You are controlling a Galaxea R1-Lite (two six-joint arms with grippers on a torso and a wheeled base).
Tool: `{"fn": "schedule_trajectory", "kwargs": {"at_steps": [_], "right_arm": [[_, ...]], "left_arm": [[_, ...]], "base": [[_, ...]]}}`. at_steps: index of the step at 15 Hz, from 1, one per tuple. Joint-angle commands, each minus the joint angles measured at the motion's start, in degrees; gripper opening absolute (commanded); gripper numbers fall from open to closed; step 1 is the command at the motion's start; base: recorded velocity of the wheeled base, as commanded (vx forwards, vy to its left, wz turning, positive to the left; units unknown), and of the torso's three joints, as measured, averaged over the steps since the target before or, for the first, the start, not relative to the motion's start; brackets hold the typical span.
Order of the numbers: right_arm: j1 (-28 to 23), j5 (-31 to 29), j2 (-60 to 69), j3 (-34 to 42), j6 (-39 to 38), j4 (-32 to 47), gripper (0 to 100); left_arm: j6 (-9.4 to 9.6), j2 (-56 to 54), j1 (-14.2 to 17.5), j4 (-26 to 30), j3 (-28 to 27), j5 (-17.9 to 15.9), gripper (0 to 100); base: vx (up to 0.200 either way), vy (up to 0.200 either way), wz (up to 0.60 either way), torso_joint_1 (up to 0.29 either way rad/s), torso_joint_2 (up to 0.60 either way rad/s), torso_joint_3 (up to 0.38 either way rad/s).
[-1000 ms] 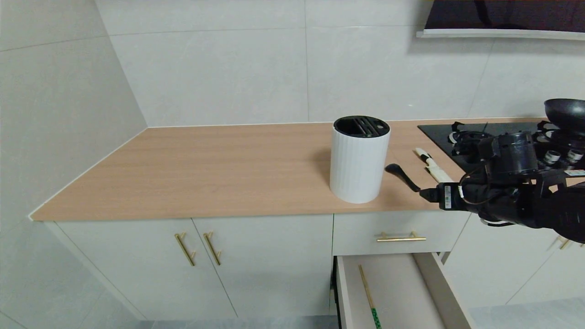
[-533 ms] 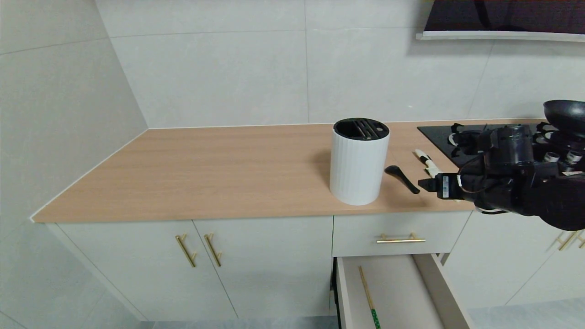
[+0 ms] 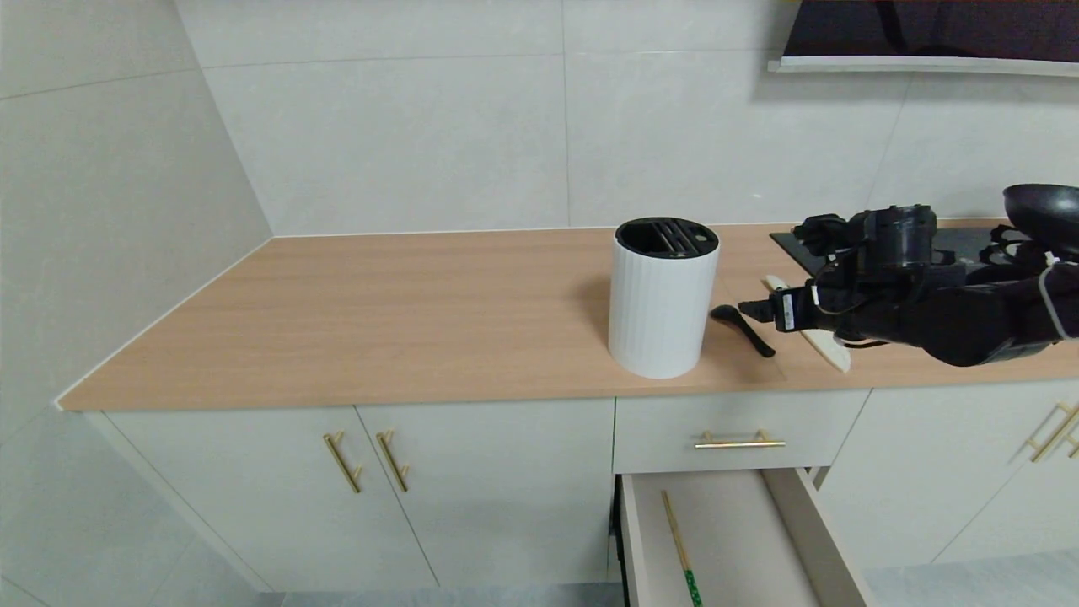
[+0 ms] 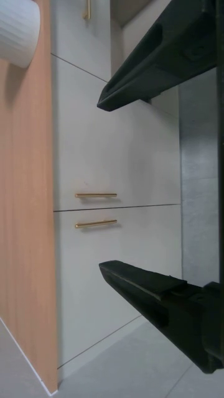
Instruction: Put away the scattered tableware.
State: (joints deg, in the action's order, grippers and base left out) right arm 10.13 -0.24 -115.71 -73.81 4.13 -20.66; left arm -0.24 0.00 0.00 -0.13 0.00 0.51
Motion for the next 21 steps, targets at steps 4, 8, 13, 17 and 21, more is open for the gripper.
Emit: {"fn": "schedule_trajectory", "kwargs": {"at_steps": [4,8,13,17,21], "right_arm": [[-2.31,2.53,-10.59,-4.94,0.79,-0.25,100],[-2.84,3.23,-12.70,-6.25,0.70,-0.43,100],[-2.84,2.88,-16.91,-8.63,0.35,-1.75,100],[-2.84,2.53,-19.37,-11.97,-2.29,-2.54,100],[-2.84,2.35,-20.17,-12.49,-2.29,-2.54,100]], "left_arm": [[-0.02,0.00,0.00,-0.04,0.00,0.02,100],[-0.02,0.00,0.00,-0.04,0.00,0.02,100],[-0.02,0.00,0.00,-0.04,0.00,0.02,100],[-0.02,0.00,0.00,-0.04,0.00,0.02,100],[-0.02,0.00,0.00,-0.04,0.00,0.02,100]], "base": [[0.000,0.000,0.00,0.000,0.00,0.000],[0.000,0.000,0.00,0.000,0.00,0.000],[0.000,0.000,0.00,0.000,0.00,0.000],[0.000,0.000,0.00,0.000,0.00,0.000],[0.000,0.000,0.00,0.000,0.00,0.000]]}}
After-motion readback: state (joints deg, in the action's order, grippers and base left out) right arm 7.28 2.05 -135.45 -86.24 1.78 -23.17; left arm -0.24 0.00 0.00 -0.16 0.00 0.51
